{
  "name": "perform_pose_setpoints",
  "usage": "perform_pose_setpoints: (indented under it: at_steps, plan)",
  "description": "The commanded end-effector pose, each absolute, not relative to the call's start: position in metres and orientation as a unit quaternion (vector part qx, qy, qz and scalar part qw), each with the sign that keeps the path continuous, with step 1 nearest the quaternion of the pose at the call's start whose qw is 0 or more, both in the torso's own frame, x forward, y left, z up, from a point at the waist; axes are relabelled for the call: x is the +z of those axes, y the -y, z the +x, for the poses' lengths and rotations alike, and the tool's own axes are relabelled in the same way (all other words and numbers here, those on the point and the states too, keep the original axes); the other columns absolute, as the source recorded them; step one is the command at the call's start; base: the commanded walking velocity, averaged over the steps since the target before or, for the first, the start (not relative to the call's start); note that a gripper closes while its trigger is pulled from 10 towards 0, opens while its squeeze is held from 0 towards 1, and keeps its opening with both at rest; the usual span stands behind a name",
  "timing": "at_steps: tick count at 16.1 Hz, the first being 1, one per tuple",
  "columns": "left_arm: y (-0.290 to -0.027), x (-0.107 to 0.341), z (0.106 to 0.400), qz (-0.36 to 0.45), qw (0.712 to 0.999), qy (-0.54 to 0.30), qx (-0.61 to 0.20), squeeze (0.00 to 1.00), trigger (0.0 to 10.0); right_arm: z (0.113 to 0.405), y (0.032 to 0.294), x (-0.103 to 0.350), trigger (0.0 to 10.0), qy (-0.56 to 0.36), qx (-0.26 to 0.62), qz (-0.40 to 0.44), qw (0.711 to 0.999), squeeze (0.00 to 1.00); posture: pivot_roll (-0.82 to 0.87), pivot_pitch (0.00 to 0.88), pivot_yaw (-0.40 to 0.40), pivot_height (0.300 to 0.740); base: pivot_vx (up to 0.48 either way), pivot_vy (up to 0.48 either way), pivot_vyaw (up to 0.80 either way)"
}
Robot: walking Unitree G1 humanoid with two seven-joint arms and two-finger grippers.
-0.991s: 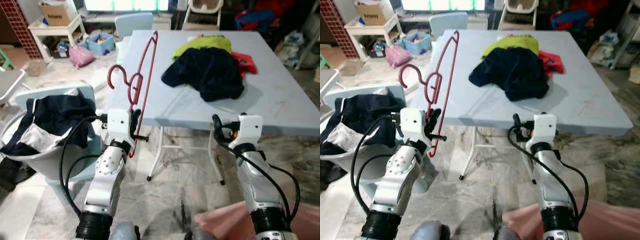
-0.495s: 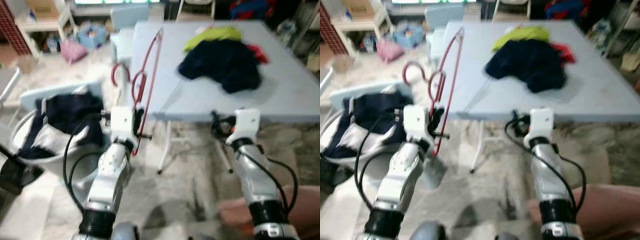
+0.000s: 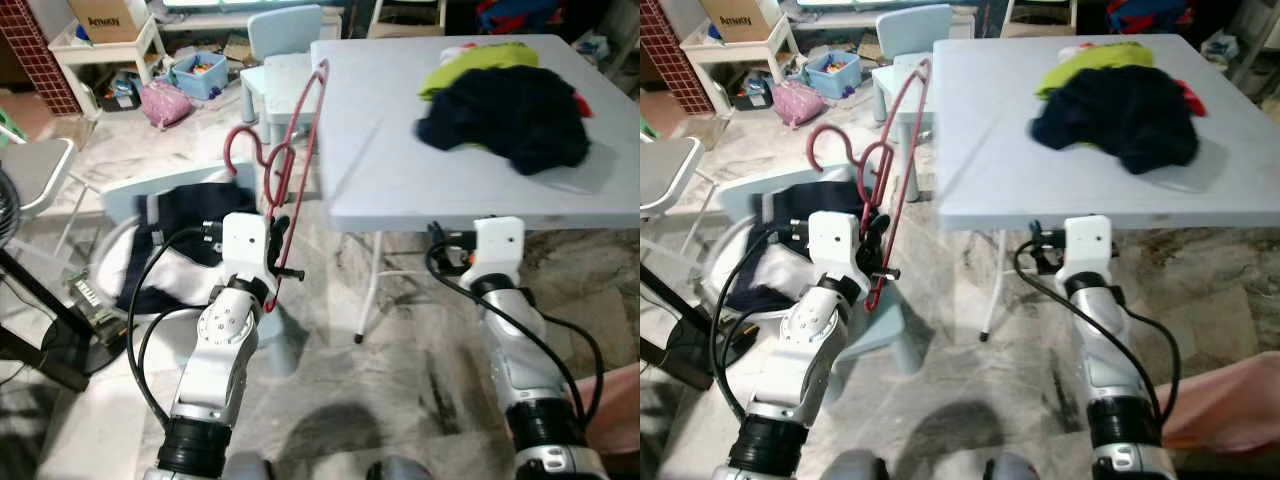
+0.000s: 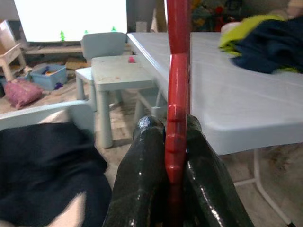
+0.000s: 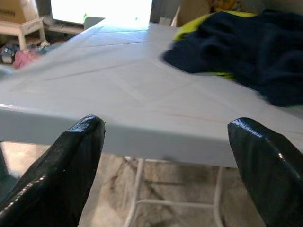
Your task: Hang hanger
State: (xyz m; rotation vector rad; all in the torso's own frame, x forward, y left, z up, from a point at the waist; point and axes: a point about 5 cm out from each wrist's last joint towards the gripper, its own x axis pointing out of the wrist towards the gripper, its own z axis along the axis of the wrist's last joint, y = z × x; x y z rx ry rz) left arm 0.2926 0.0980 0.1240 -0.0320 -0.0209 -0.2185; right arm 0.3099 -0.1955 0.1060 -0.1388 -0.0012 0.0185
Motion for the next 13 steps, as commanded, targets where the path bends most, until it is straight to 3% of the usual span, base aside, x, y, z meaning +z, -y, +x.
perform_pose_setpoints:
  at_steps: [1,4,9,10,11,13]
  plan:
    - [-0.103,0.125,0.294,-0.012,0.995,0.011,-0.1,0.0,10.0,0.315,0.188,0.113,10.0,0.016,0.028,-0.071,0.997,0.0,0.01,0.05,-0.002,0.74,0.0,0.48,0.0]
    - [-0.101,0.123,0.293,-0.007,0.993,0.003,-0.115,0.0,10.0,0.316,0.187,0.118,10.0,0.031,0.054,-0.104,0.993,0.0,0.01,0.047,-0.002,0.74,0.0,0.426,0.0]
    - [-0.117,0.089,0.28,0.12,0.949,-0.112,-0.268,0.0,10.0,0.325,0.216,0.14,10.0,0.037,0.167,-0.25,0.953,0.0,0.01,0.046,0.004,0.74,0.0,0.0,0.0]
    - [-0.125,0.088,0.279,0.144,0.94,-0.117,-0.285,0.0,10.0,0.324,0.222,0.144,10.0,0.028,0.209,-0.289,0.934,0.0,0.01,0.046,0.004,0.74,0.0,0.0,0.0]
    - [-0.137,0.083,0.272,0.196,0.91,-0.151,-0.334,0.0,10.0,0.317,0.232,0.15,10.0,-0.001,0.291,-0.358,0.887,0.0,0.01,0.046,0.004,0.74,0.0,0.0,0.0]
    - [-0.145,0.077,0.264,0.23,0.875,-0.176,-0.387,0.0,10.0,0.308,0.238,0.151,10.0,-0.035,0.368,-0.399,0.839,0.0,0.0,0.048,0.012,0.74,0.0,0.0,0.0]
